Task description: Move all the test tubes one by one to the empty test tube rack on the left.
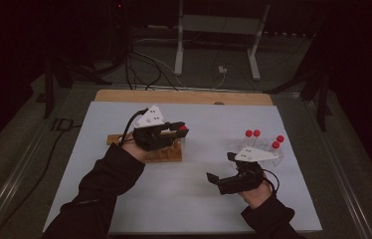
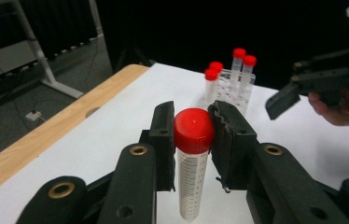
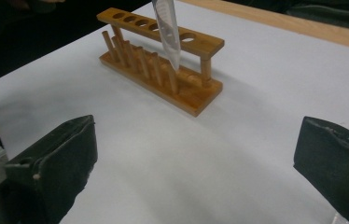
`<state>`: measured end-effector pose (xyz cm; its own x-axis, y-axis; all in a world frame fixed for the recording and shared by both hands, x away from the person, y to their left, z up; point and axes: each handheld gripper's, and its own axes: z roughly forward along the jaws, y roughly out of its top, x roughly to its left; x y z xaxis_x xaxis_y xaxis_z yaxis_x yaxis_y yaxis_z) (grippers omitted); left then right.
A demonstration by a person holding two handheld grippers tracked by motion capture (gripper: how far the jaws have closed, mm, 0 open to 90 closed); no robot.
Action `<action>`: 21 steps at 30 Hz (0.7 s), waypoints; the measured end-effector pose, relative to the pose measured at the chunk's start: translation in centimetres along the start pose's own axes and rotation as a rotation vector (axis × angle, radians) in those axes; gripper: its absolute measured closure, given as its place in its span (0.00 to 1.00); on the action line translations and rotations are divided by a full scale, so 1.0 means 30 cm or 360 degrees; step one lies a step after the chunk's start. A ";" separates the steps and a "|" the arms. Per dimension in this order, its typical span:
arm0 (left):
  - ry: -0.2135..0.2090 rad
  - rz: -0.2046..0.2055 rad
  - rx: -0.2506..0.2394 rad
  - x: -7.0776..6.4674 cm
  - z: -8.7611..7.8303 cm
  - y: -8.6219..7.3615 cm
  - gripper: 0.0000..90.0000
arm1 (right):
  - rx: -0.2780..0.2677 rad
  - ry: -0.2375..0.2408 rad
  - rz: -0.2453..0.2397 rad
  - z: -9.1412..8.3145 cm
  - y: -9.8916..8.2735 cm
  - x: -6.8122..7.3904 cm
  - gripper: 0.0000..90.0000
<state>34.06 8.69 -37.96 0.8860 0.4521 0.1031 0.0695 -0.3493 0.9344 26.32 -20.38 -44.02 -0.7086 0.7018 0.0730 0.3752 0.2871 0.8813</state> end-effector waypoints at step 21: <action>0.0270 -0.0077 -0.0035 0.136 -0.032 -0.017 0.80 | -0.0026 -0.0003 -0.0034 -0.006 -0.002 -0.007 0.00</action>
<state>37.22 11.50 -37.70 0.7914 0.6009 0.1120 0.0987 -0.3064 0.9468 26.34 -20.65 -44.02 -0.7152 0.6969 0.0532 0.3502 0.2914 0.8902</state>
